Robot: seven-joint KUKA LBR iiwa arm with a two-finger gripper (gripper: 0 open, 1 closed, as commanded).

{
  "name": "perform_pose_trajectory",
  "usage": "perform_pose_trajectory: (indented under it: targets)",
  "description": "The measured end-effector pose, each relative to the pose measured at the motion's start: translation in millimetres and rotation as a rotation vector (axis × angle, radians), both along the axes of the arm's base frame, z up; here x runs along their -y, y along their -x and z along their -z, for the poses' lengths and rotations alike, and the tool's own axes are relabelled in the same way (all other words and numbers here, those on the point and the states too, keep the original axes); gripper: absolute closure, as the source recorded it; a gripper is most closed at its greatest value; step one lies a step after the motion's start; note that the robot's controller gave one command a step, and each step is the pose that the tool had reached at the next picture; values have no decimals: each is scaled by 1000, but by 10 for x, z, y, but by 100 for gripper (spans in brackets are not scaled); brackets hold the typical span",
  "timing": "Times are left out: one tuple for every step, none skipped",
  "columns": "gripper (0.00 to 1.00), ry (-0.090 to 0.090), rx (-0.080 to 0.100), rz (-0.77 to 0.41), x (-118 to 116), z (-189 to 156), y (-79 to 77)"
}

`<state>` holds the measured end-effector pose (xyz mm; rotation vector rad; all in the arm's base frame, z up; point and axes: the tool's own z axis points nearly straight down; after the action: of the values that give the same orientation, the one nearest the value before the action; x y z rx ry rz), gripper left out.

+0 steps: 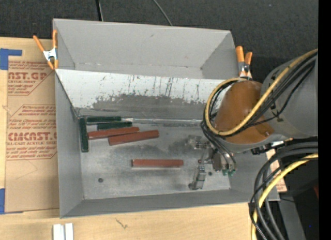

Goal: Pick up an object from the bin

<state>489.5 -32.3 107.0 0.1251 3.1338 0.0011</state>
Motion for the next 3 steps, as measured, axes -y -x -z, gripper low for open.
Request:
perform_pose_trajectory:
  targets:
    - [0, 0, -6, -23, -48, 278, -513]
    - [100, -1, -7, -22, -646, 372, -70]
    - [100, -1, -7, -21, -646, 371, -70]
